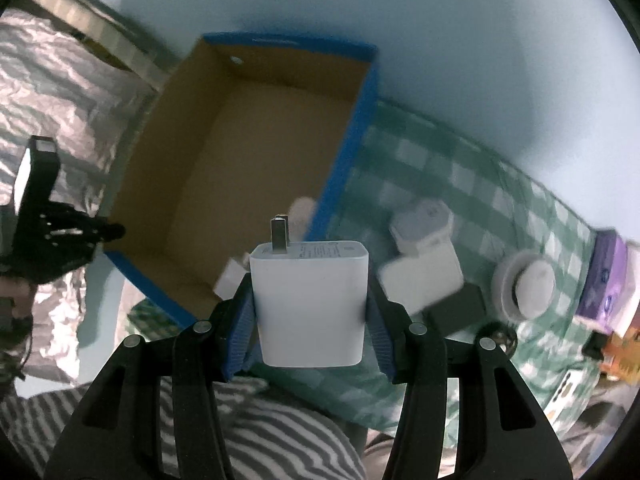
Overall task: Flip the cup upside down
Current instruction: 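Lift the white charger with the right gripper and carry it over the box, then open the right gripper to drop the charger into the box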
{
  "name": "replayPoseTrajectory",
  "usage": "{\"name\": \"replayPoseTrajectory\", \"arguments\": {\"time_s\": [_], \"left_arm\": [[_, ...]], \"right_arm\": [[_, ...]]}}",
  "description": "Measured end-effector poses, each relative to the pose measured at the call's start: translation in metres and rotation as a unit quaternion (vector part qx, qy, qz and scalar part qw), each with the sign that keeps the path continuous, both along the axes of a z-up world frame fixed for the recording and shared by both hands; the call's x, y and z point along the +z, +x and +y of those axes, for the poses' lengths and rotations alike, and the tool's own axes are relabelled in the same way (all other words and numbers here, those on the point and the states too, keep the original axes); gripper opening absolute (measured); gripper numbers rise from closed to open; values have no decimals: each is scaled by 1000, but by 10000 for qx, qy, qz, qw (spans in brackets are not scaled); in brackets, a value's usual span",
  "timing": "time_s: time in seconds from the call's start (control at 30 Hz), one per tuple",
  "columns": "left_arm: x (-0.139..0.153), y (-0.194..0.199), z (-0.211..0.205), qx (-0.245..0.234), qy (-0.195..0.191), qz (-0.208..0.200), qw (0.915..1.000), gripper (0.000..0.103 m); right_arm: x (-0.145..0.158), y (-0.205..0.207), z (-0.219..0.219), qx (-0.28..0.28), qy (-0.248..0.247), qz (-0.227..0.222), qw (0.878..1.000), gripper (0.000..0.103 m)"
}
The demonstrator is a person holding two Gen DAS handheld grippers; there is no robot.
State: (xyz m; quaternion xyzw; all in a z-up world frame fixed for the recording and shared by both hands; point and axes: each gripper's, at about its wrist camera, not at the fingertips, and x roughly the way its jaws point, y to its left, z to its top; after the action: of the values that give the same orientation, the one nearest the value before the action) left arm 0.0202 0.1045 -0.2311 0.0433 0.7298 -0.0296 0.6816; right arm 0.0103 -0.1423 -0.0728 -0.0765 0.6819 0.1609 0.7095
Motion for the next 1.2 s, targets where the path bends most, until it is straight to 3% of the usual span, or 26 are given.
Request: {"name": "replayPoseTrajectory", "arguments": {"time_s": [0.47, 0.93, 1.2], "left_arm": [[1, -1, 0, -3, -6, -5, 10000, 7], [2, 1, 1, -23, -19, 5, 10000, 7], [1, 1, 1, -27, -35, 14, 10000, 7]], "right_arm": [[-39, 7, 55, 625, -150, 177, 9978, 52], [-83, 2, 64, 767, -440, 422, 9952, 52], [-84, 2, 67, 798, -489, 347, 9950, 52]]}}
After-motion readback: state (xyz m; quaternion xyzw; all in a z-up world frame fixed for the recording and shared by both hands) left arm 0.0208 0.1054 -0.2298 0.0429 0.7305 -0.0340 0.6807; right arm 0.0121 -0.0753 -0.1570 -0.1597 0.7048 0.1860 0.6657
